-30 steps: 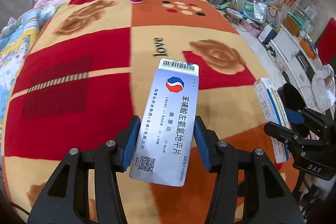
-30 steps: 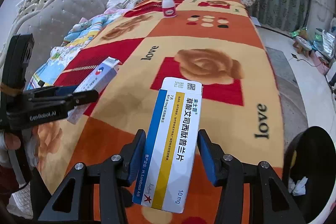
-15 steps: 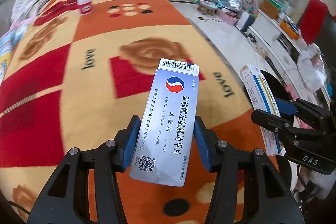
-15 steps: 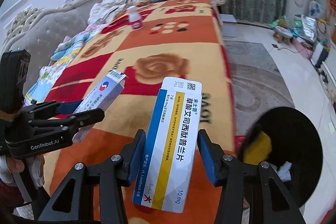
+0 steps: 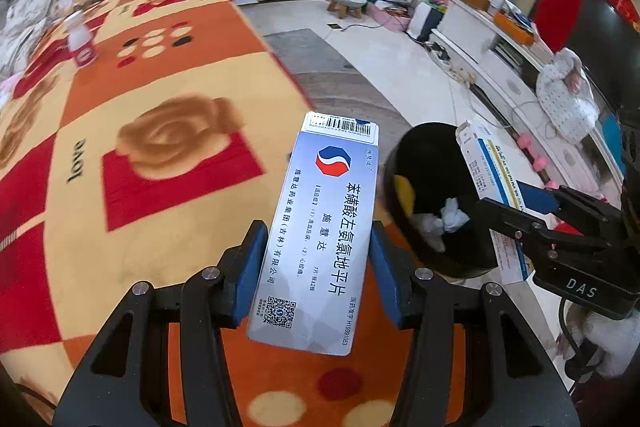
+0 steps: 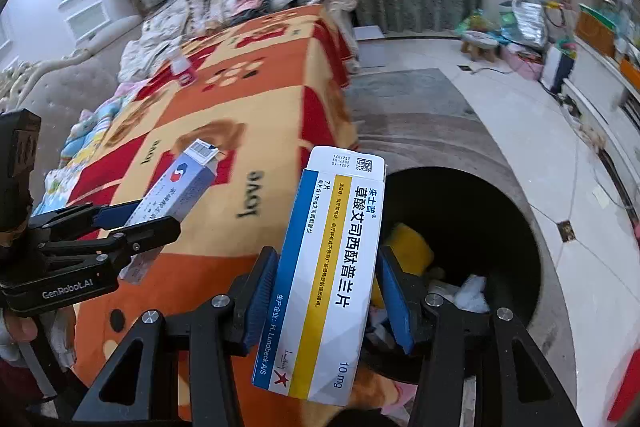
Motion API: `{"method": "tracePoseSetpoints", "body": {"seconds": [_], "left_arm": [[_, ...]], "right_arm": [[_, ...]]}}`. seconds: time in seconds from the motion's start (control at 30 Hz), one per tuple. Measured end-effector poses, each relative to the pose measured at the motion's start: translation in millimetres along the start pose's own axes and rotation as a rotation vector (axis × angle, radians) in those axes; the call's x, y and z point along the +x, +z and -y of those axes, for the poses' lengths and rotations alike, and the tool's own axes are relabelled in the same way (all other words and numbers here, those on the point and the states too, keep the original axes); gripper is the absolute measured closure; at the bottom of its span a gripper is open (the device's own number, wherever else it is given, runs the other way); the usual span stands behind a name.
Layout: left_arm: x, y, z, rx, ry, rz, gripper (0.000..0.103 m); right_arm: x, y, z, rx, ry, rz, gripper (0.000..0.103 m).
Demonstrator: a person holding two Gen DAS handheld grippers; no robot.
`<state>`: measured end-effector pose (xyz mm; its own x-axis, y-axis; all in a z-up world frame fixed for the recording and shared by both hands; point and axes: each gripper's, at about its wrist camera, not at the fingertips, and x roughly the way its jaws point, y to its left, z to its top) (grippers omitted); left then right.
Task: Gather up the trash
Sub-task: 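Lift and carry both medicine boxes over the black bin with both tools, then open both tools to drop the medicine boxes into the bin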
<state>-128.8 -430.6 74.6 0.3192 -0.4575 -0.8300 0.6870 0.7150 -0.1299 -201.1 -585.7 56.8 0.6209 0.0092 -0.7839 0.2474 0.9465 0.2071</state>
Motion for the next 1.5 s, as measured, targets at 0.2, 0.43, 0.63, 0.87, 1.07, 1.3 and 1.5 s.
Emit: {"method": "tracePoseSetpoints", "body": {"seconds": [0.2, 0.43, 0.63, 0.87, 1.07, 1.3, 1.5], "left_arm": [[14, 12, 26, 0.030, -0.027, -0.012, 0.054], [34, 22, 46, 0.037, -0.062, -0.036, 0.054], [48, 29, 56, 0.035, -0.081, -0.050, 0.054], [62, 33, 63, 0.031, -0.106, -0.067, 0.054], [70, 35, 67, 0.022, -0.129, -0.079, 0.053], [69, 38, 72, 0.019, -0.208, -0.064, 0.052], [56, 35, 62, 0.002, -0.180, -0.017, 0.047]], "right_arm": [[-6, -3, 29, 0.051, -0.027, 0.003, 0.054], [0, -4, 53, 0.097, -0.043, -0.009, 0.054], [9, -5, 71, 0.129, -0.051, -0.026, 0.054], [16, -5, 82, 0.154, -0.051, -0.038, 0.054], [21, -4, 90, 0.179, -0.056, -0.045, 0.054], [20, -4, 98, 0.205, -0.076, -0.030, 0.045], [11, -9, 97, 0.219, -0.080, -0.011, 0.031]]}}
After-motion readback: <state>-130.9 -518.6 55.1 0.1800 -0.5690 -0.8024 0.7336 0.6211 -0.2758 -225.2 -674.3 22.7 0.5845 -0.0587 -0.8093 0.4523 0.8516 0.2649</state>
